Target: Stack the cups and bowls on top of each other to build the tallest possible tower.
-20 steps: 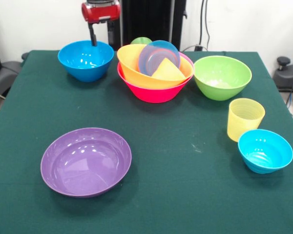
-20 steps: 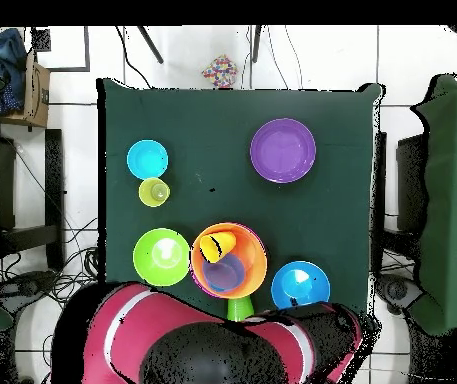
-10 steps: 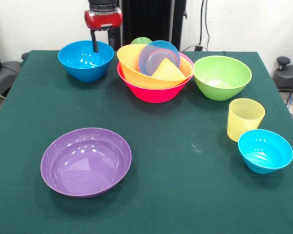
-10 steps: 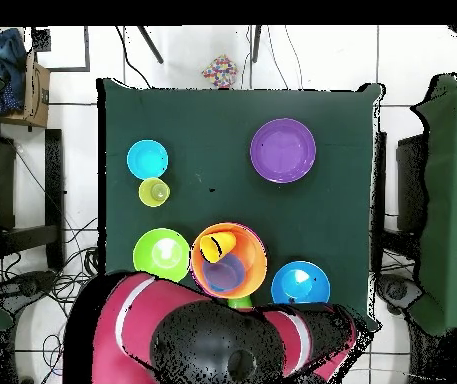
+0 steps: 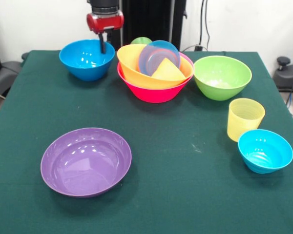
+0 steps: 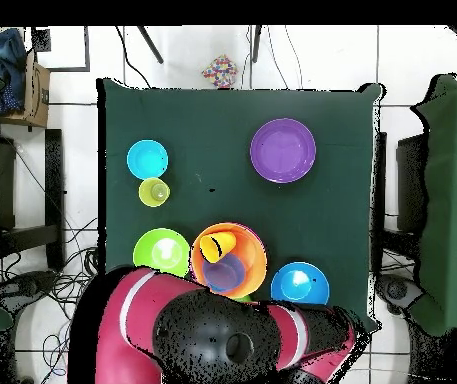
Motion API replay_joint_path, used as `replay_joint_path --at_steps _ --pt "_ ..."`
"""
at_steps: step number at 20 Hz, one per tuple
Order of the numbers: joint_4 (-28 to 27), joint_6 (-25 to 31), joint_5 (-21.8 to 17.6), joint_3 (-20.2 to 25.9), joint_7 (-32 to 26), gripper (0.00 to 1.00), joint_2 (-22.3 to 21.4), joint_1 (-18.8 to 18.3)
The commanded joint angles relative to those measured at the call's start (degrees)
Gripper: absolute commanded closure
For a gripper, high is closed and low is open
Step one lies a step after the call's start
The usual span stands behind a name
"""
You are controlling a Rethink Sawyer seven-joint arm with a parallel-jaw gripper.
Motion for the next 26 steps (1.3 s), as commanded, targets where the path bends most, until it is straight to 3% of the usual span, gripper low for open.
replay_joint_path --at_steps 1,10,15,20,26 --pt "-3.4 -0.1 -0.6 7.1 -9.8 1.00 1.7 1.1" --pt "-3.0 1.7 -7.6 5.3 -2.3 1.00 -2.5 2.8" --pt "-2.9 0.9 -18.3 0.8 10.7 1.00 -8.5 6.9" --pt "-4.8 -3.9 -28.2 -5.5 26.2 1.00 -12.0 12.8" --pt "-7.1 -7.0 -33.0 -9.9 34.4 1.00 -12.7 15.8"
